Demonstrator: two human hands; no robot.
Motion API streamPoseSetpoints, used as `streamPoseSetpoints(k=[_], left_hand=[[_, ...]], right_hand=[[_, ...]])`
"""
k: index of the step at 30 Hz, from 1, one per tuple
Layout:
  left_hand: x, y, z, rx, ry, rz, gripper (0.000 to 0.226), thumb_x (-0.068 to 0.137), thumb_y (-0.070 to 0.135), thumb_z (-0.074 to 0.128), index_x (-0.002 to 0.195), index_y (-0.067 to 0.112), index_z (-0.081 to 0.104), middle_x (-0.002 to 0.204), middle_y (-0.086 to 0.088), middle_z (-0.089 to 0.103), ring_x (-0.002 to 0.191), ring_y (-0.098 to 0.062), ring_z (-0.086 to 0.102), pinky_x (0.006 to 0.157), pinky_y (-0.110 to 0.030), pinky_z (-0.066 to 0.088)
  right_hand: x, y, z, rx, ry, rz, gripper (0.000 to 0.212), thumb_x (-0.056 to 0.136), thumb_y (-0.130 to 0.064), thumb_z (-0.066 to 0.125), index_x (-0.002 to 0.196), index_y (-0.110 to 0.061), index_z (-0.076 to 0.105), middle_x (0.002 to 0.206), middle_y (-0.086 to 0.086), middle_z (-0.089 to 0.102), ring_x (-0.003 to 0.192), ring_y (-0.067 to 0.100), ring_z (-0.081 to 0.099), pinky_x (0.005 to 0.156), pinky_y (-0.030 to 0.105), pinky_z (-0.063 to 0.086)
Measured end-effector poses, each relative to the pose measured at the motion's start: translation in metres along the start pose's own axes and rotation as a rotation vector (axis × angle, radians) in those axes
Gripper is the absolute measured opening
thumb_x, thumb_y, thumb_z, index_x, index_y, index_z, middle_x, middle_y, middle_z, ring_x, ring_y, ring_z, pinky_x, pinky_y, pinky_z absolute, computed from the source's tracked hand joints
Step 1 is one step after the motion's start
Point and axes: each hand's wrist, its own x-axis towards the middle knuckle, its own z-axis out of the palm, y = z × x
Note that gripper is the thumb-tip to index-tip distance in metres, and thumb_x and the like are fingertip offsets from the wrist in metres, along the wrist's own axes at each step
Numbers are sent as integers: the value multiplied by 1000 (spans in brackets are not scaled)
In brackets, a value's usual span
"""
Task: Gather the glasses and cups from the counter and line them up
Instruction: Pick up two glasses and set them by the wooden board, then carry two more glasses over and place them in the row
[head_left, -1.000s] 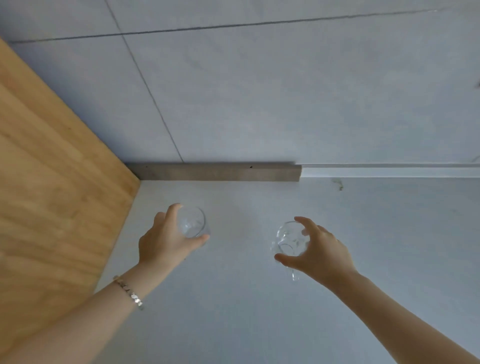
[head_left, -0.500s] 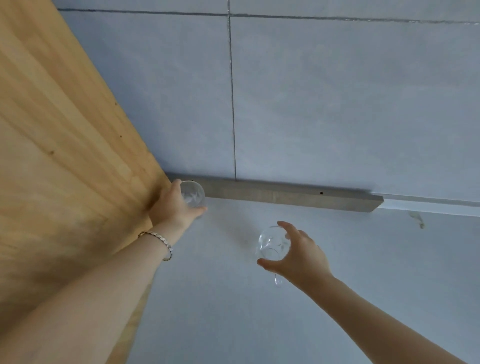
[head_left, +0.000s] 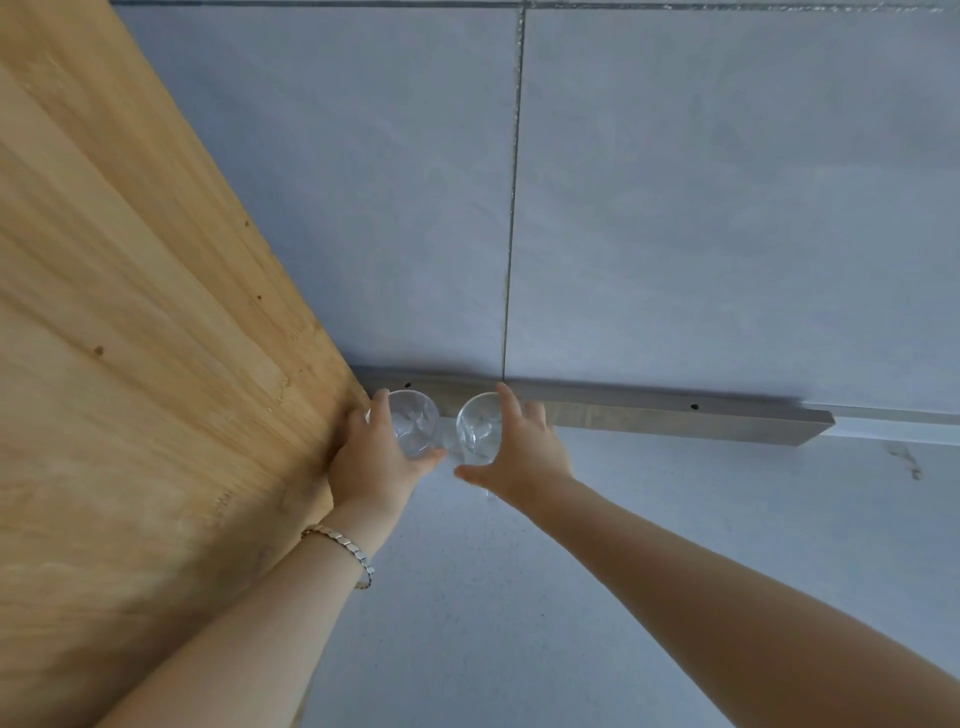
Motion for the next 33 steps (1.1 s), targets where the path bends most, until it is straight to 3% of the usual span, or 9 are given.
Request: streamPoseSetpoints(k=[3, 10, 12, 15, 19, 23, 27, 33], left_hand=[[-1, 1, 0, -1, 2, 5, 82, 63, 48, 79, 129, 16, 41, 116, -14, 53, 98, -34, 60, 66, -36, 50], [-20, 19, -18, 170, -80, 5, 107, 69, 54, 72, 147, 10, 14, 141, -19, 33, 126, -34, 44, 87, -42, 50], [-36, 29, -27, 257, -34, 99, 84, 77, 45, 68, 142, 10, 28, 140, -19, 34, 123, -36, 47, 89, -42, 48], [-67, 50, -34, 380, -77, 284, 43, 85, 32, 57, 123, 11, 50, 128, -13, 50, 117, -32, 52, 88, -40, 48], [-109, 95, -16, 339, -367, 289, 22, 89, 31, 50, 106, 19, 56, 120, -4, 60, 112, -25, 56, 92, -32, 45], [-156, 164, 29, 311, -613, 392, 6, 88, 29, 50, 88, 23, 51, 102, 1, 57, 103, -21, 58, 89, -29, 46], [-212, 246, 86, 346, -716, 551, 10, 89, 29, 50, 94, 23, 56, 118, -2, 61, 109, -20, 58, 91, -26, 44], [-305, 383, 175, 383, -786, 689, 6, 88, 31, 50, 91, 26, 51, 119, -2, 60, 109, -20, 58, 93, -27, 45]], right_hand=[[-1, 2, 4, -5, -6, -24, 102, 78, -31, 73, 150, -25, 2, 145, 10, 28, 130, 31, 39, 99, 37, 46], [-20, 1, -9, 15, -35, -5, 101, 83, -40, 67, 151, -16, -5, 147, 14, 29, 133, 32, 38, 104, 40, 42], [-36, 14, -23, -26, -44, -10, 90, 86, -38, 64, 150, -13, 5, 146, 13, 34, 131, 31, 41, 104, 41, 42], [-70, 51, -51, -133, -141, 15, 58, 91, -35, 55, 141, -14, 34, 138, 9, 49, 126, 27, 49, 102, 38, 43], [-126, 118, -90, -274, -301, 64, 43, 92, -29, 53, 132, -14, 50, 135, 5, 54, 127, 22, 47, 102, 36, 40], [-182, 203, -130, -277, -294, 217, 43, 92, -31, 52, 132, -16, 49, 137, 5, 51, 128, 21, 46, 101, 36, 40], [-244, 296, -176, -245, -259, 363, 45, 93, -32, 51, 135, -18, 46, 142, 3, 45, 131, 21, 43, 104, 38, 37], [-332, 454, -255, -197, -179, 482, 45, 93, -31, 49, 135, -16, 45, 144, 2, 43, 135, 20, 38, 107, 37, 34]])
